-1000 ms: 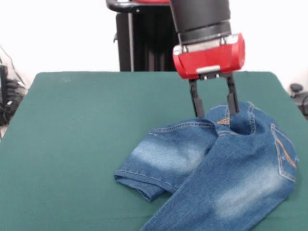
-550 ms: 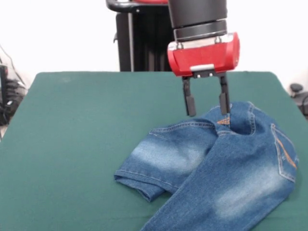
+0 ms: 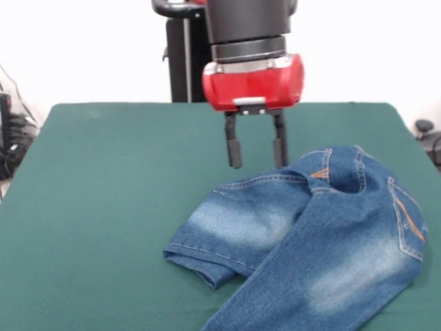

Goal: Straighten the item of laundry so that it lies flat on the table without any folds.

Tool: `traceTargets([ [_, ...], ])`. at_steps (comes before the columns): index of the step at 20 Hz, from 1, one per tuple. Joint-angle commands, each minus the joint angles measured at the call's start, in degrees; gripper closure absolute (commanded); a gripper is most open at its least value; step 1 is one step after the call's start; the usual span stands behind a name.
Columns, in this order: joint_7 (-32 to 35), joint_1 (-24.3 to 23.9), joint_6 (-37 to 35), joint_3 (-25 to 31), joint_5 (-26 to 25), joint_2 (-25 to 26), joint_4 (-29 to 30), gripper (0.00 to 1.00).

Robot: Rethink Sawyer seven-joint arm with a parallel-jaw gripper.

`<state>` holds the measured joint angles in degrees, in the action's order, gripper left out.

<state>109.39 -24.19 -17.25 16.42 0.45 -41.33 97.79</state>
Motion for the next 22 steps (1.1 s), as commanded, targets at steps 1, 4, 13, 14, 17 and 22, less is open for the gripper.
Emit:
traceTargets([
  [1, 3.8, -1.2, 1.5, -0.2, -3.4, 6.5, 3.6, 0.0],
  [4, 3.7, -1.3, 3.0, -0.6, -3.9, 7.8, 2.1, 0.0],
  [13, 5.4, -1.1, 10.5, -0.8, -5.3, 14.0, -2.5, 0.0],
  [14, 5.6, -1.1, 11.3, -0.5, -5.3, 14.7, -2.9, 0.0],
  [17, 6.3, -0.3, 13.9, -0.9, -5.0, 16.8, -4.4, 0.0],
  [22, 6.0, -0.1, 16.5, 0.0, -4.6, 20.1, -6.4, 0.0],
])
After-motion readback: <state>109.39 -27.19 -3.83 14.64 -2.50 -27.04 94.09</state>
